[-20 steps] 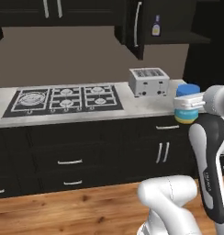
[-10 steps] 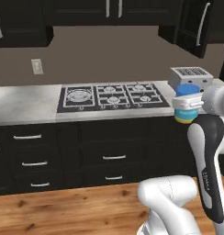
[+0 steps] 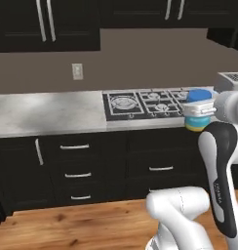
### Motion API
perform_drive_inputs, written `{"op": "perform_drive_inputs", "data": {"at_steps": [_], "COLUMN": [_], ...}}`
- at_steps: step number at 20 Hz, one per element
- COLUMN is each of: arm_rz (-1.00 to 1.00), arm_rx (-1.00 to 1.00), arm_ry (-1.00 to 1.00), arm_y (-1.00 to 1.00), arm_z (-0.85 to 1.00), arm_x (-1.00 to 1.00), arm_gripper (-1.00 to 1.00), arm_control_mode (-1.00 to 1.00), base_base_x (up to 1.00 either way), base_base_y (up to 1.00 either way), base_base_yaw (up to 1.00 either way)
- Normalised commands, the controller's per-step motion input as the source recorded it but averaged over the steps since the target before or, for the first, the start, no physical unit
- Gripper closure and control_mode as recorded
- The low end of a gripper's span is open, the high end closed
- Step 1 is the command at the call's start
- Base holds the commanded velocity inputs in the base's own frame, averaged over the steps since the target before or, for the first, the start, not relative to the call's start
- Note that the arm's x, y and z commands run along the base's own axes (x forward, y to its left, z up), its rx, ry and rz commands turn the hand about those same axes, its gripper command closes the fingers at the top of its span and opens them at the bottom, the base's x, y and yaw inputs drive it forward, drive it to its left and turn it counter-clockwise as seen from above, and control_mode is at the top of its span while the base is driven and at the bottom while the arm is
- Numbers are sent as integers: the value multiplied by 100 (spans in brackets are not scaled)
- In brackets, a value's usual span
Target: Take 2 condiments from the cabinet and move them on the counter near the stove.Make sure the condiments are lined up with each other, next to each other.
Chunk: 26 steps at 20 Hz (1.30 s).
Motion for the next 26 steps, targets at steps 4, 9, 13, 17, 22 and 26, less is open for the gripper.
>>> {"op": "perform_drive_inputs", "data": {"at_steps": [4, 9, 13, 17, 22, 26], "arm_rz": [0, 0, 0, 0, 0, 0], "arm_rx": [0, 0, 0, 0, 0, 0], "arm_ry": [0, 0, 0, 0, 0, 0], "arm_y": [0, 0, 0, 0, 0, 0], "arm_z": [0, 0, 0, 0, 0, 0], "arm_x": [0, 0, 0, 0, 0, 0], "arm_gripper": [100, 100, 100, 100, 100, 100], "arm_control_mode": [100, 100, 100, 100, 100, 100], "base_base_x": [60, 57, 53, 54, 61, 59], "base_base_y": [77, 68, 55, 57, 32, 24], "base_base_yaw": [0, -1, -2, -3, -4, -5]}}
